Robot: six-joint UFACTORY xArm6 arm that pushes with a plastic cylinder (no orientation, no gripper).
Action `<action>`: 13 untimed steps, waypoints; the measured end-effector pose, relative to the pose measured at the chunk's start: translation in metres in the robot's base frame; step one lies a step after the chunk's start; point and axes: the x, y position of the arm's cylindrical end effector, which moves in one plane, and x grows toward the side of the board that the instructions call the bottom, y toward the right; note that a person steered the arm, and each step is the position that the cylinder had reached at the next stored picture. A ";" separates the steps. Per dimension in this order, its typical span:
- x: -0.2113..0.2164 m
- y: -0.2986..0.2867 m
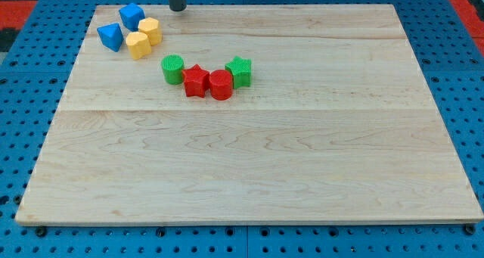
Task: Move the blue blocks bottom left to the red star
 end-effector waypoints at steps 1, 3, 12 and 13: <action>0.001 0.000; 0.000 0.000; 0.001 -0.074; 0.038 -0.088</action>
